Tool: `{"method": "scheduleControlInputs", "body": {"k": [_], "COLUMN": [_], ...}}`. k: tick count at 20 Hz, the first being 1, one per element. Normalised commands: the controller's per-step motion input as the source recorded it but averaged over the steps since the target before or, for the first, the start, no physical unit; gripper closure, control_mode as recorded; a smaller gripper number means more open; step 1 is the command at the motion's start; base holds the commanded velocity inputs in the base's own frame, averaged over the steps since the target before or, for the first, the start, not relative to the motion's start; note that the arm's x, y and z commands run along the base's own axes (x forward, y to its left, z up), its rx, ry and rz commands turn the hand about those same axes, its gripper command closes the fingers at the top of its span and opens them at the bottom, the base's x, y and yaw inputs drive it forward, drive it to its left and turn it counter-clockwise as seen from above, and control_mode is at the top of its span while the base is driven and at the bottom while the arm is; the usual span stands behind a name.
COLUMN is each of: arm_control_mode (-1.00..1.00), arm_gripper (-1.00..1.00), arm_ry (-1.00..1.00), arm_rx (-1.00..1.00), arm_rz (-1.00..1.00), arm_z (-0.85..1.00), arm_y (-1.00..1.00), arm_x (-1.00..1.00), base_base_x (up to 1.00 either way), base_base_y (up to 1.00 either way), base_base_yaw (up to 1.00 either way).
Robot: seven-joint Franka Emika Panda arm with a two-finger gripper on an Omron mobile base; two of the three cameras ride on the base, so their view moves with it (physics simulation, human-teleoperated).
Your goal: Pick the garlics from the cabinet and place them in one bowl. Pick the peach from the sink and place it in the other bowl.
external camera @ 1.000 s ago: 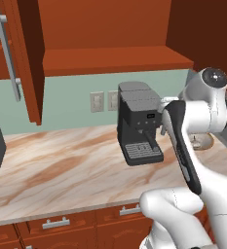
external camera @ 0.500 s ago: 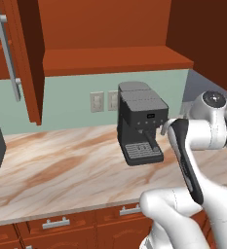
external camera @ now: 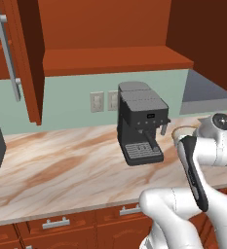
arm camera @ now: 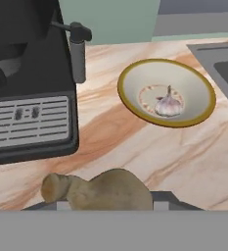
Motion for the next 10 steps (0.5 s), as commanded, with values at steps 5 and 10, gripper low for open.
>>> {"method": "scheduleControlInputs", "body": {"k": [5, 10], "arm_control_mode": [-1.00, -1.00], "arm_gripper": [1.00, 1.00], "arm_ry": [0.00, 0.00], "arm_rx": [0.00, 0.00], "arm_rz": [0.00, 0.00], "arm_z": [-0.21, -0.02], "arm_y": [-0.48, -0.45], "arm_x": [0.42, 0.50], "base_base_x": [0.00, 0.00], "base_base_y": [0.00, 0.00], "base_base_yaw": [0.00, 0.00]}}
